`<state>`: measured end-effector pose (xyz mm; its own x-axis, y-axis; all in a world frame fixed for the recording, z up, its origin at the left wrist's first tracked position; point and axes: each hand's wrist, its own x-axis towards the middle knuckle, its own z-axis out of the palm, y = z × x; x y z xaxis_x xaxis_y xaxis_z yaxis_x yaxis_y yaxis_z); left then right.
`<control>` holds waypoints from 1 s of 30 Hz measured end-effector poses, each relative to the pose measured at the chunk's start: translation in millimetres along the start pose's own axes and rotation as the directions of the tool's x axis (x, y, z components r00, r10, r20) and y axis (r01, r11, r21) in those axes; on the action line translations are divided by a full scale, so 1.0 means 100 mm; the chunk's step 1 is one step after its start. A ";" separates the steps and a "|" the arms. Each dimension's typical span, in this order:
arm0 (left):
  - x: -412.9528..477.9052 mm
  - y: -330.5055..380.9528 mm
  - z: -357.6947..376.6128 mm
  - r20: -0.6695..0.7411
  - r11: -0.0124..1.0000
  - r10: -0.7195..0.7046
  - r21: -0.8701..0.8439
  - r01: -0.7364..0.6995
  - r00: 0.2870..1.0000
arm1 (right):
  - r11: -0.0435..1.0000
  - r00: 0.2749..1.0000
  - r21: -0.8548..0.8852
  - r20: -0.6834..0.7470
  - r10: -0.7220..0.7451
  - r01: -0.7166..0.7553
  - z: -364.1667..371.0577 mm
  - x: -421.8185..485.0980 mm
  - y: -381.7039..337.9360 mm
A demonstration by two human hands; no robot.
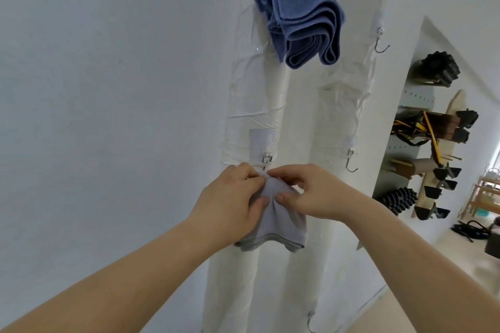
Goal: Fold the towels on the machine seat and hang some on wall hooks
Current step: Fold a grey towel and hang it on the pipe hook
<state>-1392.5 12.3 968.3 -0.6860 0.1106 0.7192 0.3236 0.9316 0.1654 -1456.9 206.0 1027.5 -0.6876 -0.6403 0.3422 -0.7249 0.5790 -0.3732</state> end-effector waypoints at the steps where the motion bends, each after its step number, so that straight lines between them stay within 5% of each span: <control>1: 0.00 -0.01 0.03 -0.016 1.000 -0.011 -0.018 0.011 1.000 | 1.000 1.000 0.020 0.013 0.011 -0.012 0.01 0.01 0.02; 10: -0.03 0.06 0.24 -0.178 1.000 -0.009 0.021 0.013 0.984 | 0.992 0.985 0.129 -0.169 0.011 0.011 0.28 0.01 0.12; 19: -0.02 0.22 -0.13 0.043 0.993 -0.086 0.088 0.082 0.995 | 0.996 0.993 0.028 -0.081 0.081 -0.079 0.21 -0.06 -0.09; 30: -0.13 0.20 -0.45 0.026 0.994 -0.102 0.041 0.100 0.994 | 0.990 0.980 0.095 -0.159 0.117 -0.102 0.06 -0.11 -0.22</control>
<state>-1347.6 14.0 993.2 -0.7322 0.0245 0.6806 0.2263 0.9513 0.2092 -1432.9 197.7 1027.0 -0.7651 -0.4800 0.4293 -0.6436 0.5910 -0.4863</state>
